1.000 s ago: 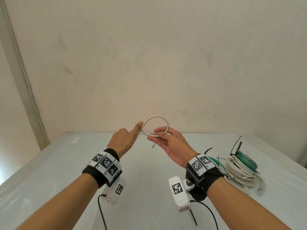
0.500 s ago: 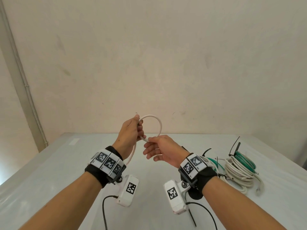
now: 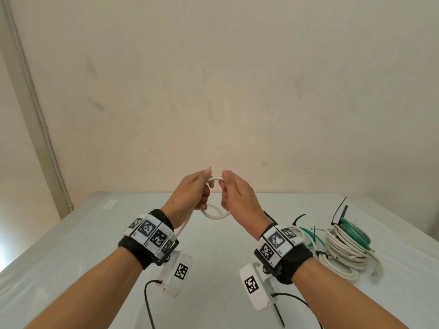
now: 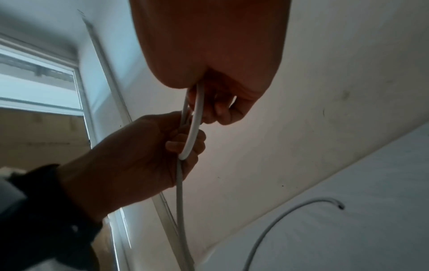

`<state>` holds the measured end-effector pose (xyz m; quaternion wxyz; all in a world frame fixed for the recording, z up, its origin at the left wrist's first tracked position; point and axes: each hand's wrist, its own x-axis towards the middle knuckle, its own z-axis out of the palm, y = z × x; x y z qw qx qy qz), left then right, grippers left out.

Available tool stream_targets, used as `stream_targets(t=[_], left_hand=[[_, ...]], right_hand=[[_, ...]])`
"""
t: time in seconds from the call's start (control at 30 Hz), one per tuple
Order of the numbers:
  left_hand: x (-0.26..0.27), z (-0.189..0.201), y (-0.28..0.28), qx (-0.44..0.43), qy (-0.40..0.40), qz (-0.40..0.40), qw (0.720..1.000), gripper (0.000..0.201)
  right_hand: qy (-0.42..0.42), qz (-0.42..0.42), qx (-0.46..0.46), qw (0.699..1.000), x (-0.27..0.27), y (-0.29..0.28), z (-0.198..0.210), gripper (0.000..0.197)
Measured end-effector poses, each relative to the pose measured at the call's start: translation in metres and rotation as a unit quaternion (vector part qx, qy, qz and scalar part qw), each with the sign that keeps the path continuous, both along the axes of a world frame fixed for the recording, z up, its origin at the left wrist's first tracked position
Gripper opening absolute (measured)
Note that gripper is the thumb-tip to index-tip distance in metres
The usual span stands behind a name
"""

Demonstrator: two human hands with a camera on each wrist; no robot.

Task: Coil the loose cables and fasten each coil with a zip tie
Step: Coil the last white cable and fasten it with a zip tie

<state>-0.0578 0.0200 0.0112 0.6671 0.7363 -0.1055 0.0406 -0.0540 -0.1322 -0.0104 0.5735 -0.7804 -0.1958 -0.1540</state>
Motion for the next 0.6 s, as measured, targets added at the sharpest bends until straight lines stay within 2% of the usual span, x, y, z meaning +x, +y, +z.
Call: stream_targets(t=[0.1, 0.3, 0.47, 0.6], left_hand=[[-0.004, 0.002, -0.002, -0.023, 0.032, -0.037, 0.999, 0.038], [-0.004, 0.002, -0.005, 0.021, 0.065, -0.065, 0.996, 0.043], [-0.006, 0.006, -0.007, 0.05, 0.082, -0.053, 0.994, 0.041], [-0.007, 0.006, -0.006, 0.078, 0.079, -0.044, 0.993, 0.032]], right_hand=[[0.007, -0.001, -0.04, 0.999, -0.001, 0.0, 0.006, 0.042], [0.017, 0.017, -0.181, 0.983, 0.003, -0.006, 0.018, 0.049], [0.057, 0.005, -0.136, 0.989, 0.009, -0.012, 0.016, 0.029], [-0.001, 0.011, -0.137, 0.991, 0.012, -0.014, 0.019, 0.019]])
